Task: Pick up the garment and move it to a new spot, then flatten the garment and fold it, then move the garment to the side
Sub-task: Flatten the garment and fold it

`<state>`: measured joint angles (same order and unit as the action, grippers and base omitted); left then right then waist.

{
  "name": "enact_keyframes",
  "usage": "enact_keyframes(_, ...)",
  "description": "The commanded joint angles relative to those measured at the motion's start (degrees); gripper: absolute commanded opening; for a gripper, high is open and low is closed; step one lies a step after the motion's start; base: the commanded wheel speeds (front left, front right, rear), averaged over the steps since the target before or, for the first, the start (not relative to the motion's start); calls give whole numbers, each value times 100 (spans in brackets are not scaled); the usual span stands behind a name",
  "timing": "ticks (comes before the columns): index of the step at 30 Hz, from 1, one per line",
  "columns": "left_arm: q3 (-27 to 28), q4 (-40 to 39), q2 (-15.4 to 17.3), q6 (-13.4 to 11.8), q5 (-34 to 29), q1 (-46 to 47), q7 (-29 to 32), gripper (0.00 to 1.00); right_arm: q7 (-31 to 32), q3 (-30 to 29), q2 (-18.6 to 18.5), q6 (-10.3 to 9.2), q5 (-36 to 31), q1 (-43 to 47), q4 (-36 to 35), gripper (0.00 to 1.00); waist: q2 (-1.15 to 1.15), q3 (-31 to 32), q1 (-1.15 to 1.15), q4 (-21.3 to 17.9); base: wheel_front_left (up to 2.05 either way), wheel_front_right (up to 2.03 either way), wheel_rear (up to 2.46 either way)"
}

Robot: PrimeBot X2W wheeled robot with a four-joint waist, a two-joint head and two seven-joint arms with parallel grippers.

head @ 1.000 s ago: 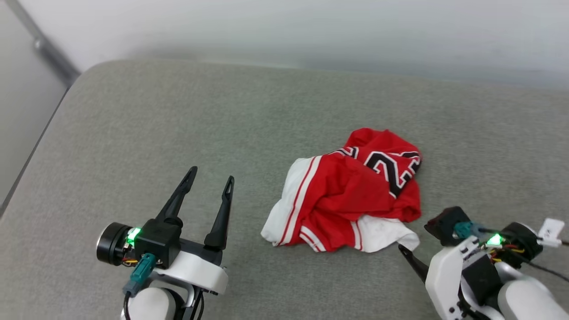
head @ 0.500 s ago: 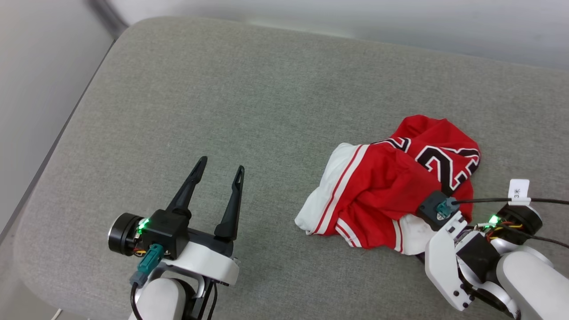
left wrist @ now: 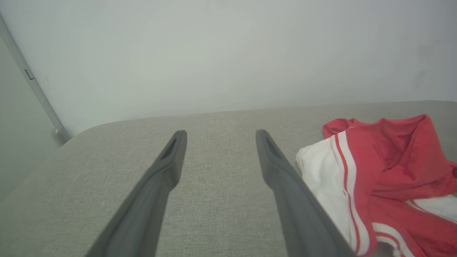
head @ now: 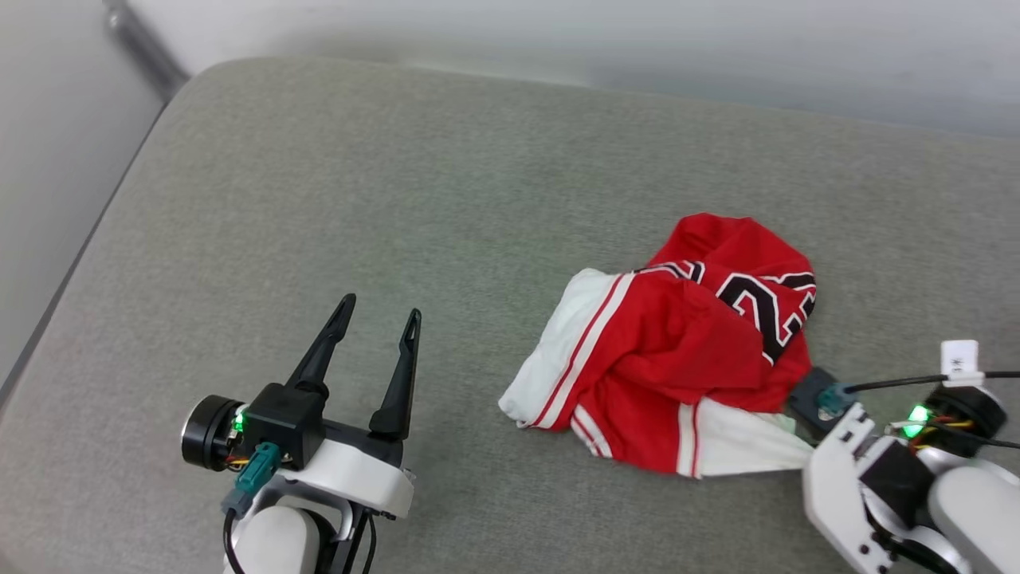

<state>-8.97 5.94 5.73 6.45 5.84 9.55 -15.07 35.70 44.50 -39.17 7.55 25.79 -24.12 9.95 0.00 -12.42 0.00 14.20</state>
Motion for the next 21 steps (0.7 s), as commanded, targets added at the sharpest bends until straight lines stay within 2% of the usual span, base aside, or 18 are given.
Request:
enact_keyframes(1, 5, 14, -14, 10, -6, -64, -15, 100, 83, 18, -205, -12, 18, 278, 215, 0, 0, 109, 0, -176, 0, 0, 0)
enact_keyframes(11, -17, 117, -52, 71, -62, -14, -15, 100, -192, -844, -902, -11, 16, 949, 376, 0, 0, 113, 0, -717, 0, 0, 0)
enact_keyframes(13, -11, 127, -47, 82, -59, -4, -15, 100, -274, -1030, -942, -11, -44, 1101, 465, 0, 0, 90, 0, -768, 0, 0, 0)
enact_keyframes(16, -36, 179, -41, 90, -59, -22, -15, 100, -471, -1268, -791, -11, -73, 1303, 612, 0, 0, 74, 0, -826, 0, 0, 0)
enact_keyframes(17, -45, 191, -42, 90, -58, -28, -15, 100, -578, -1352, -731, -10, -115, 1343, 654, 26, 0, 76, 0, -843, 0, 0, 0)
enact_keyframes(18, -57, 206, -41, 89, -56, -37, -15, 100, -711, -1445, -664, -10, -184, 1367, 682, 93, 0, 83, 0, -860, 0, 0, 0)
enact_keyframes(19, -62, 216, -40, 87, -54, -47, -15, 100, -801, -1561, -567, -11, -186, 1387, 743, 100, 0, 94, 0, -880, 0, 0, 0)
enact_keyframes(21, -72, 228, -37, 92, -44, -66, -15, 100, -1035, -1774, -411, -8, -266, 1421, 751, 100, 0, 122, 0, -925, 0, 0, 0)
